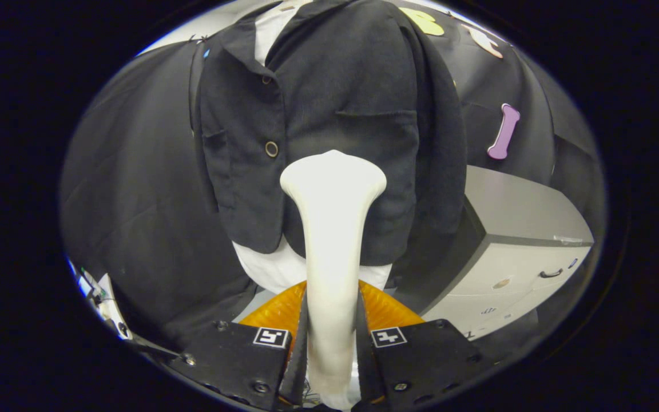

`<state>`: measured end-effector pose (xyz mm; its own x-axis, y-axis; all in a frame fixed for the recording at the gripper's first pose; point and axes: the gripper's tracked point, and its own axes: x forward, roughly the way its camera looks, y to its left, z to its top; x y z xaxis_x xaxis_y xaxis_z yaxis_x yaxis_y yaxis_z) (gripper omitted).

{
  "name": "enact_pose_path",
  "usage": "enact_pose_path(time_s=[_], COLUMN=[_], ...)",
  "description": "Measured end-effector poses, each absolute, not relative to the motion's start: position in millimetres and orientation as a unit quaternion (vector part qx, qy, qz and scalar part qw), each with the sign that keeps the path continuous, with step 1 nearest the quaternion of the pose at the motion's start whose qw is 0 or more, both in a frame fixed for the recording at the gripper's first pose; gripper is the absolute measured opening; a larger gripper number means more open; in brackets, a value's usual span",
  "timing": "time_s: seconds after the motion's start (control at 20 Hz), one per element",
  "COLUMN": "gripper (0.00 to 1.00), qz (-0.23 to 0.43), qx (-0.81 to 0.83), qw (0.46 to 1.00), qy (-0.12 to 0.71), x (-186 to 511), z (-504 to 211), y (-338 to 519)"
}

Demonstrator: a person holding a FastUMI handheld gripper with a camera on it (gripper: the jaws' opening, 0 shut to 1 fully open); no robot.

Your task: Iron the clothes twice with a garment steamer, once on the left side and once on the right side.

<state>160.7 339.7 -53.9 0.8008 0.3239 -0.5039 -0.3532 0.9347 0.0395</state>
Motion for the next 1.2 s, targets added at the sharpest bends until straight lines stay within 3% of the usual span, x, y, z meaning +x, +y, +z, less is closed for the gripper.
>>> enact_pose_path(time_s=[0.65,1.2], gripper=[0.39,0.39], qz=[0.251,0.306], qx=[0.013,0.007], qw=[0.957,0.952], qy=[0.146,0.023], x=[127.5,107.8], z=[92.2,215.4], y=[394.8,491.2])
